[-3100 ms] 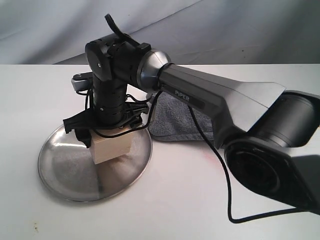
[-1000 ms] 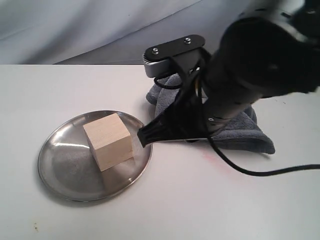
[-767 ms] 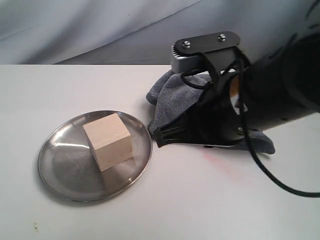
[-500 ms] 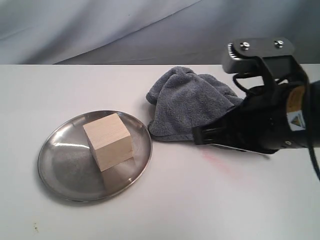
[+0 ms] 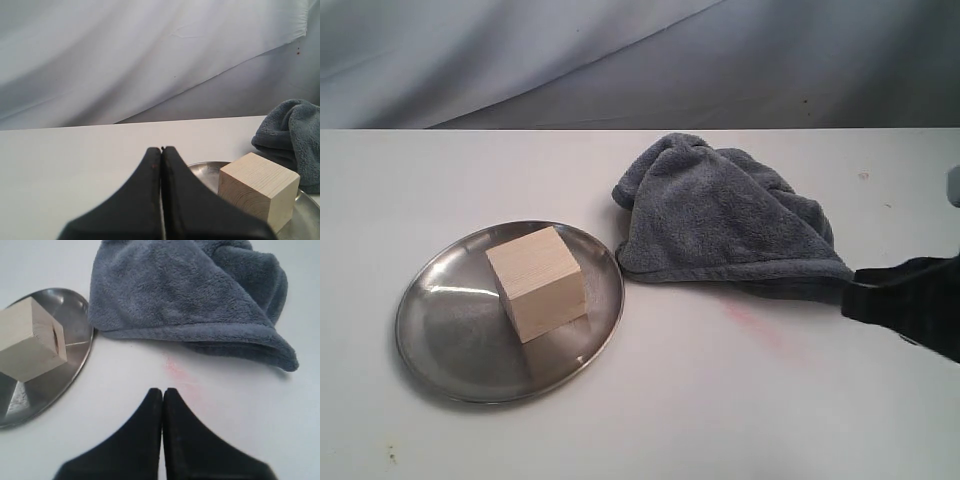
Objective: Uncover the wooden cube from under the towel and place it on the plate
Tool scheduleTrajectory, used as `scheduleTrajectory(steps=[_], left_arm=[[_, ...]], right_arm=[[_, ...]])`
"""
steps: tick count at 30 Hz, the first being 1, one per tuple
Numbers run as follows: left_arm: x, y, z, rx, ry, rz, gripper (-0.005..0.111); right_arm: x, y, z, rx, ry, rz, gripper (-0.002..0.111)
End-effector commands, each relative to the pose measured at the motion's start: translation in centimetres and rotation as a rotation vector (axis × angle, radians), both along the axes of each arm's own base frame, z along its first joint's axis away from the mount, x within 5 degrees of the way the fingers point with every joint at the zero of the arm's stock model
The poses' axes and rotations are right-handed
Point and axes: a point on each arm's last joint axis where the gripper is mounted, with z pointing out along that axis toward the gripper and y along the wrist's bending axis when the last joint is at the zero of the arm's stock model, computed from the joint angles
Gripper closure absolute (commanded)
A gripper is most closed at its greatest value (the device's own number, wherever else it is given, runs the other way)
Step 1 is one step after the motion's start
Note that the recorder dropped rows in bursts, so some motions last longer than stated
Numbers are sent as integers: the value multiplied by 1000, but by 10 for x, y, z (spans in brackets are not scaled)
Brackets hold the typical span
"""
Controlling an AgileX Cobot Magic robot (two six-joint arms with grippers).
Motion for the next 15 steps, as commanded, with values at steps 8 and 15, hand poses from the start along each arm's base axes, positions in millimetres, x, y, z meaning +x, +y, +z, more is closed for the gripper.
scheduleTrajectory(steps=[8,15], left_arm=[[0,0,-1,-4,-1,-5,107],[0,0,-1,-4,-1,-5,107]], right_arm=[[-25,-42,-22,23,-223,-99,108],[-46,-62,-37,6,-334,-170,108]])
